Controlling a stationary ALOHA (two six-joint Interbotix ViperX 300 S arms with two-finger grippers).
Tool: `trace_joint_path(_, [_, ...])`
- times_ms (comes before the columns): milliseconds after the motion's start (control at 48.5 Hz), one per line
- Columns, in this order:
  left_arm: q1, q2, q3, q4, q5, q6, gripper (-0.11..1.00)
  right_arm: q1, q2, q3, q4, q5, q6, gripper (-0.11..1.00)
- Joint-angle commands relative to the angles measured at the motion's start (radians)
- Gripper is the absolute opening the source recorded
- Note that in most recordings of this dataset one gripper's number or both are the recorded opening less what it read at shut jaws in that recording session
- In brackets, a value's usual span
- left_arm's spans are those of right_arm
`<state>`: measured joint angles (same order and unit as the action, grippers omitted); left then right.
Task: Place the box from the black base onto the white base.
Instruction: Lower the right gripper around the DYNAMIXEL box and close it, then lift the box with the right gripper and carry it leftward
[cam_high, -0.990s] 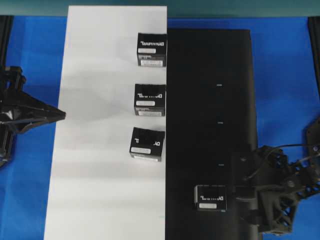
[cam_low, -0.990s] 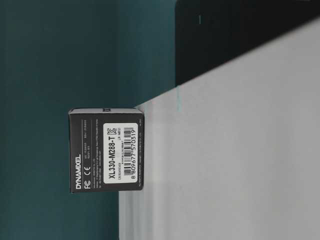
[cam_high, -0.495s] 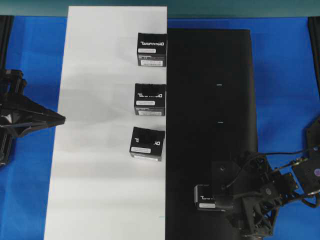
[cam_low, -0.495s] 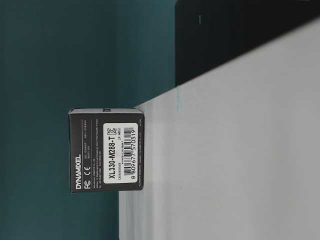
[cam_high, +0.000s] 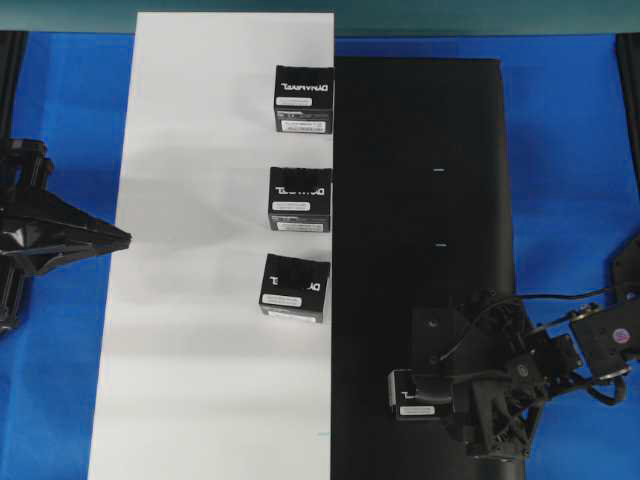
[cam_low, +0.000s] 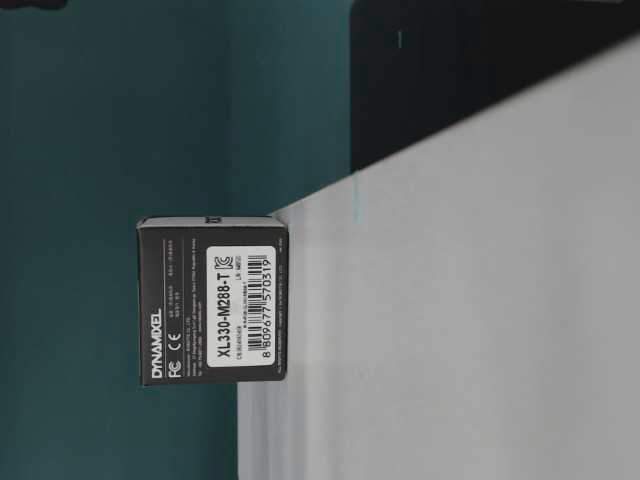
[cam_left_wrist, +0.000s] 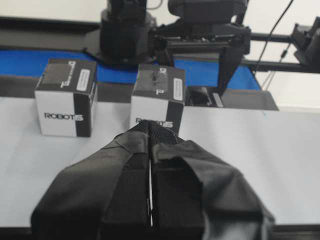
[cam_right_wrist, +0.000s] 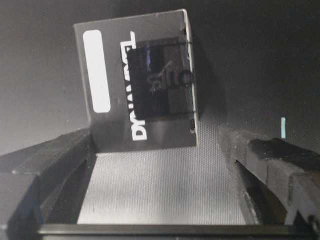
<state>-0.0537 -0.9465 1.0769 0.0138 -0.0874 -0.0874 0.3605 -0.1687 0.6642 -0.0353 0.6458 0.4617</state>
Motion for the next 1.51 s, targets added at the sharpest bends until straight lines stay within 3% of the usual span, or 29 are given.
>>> trace_joint_path(0, [0.0, 0.006, -0.026, 0.003, -0.006, -0.002, -0.05, -0.003, 0.026, -0.015, -0.005, -0.018, -0.003, 1.0])
trace_joint_path(351, [0.002, 0.005, -0.026, 0.002, 0.009, -0.002, -0.05, -0.003, 0.057, -0.021, -0.063, -0.092, 0.003, 1.0])
trace_joint_path(949, [0.006, 0.002, -0.023, 0.003, 0.009, -0.003, -0.05, 0.006, 0.049, 0.025, -0.052, -0.149, 0.014, 0.99])
trace_joint_path(1135, [0.009, 0.0, -0.023, 0.003, 0.009, -0.003, -0.05, 0.008, 0.043, 0.035, -0.049, -0.15, 0.021, 0.89])
trace_joint_path(1300, [0.009, 0.0, -0.023, 0.003, 0.009, -0.003, -0.05, 0.008, 0.035, 0.035, -0.038, -0.153, 0.021, 0.62])
trace_joint_path(1485, [0.009, 0.0, -0.023, 0.003, 0.009, -0.005, -0.05, 0.006, -0.011, 0.037, -0.037, -0.179, 0.021, 0.61])
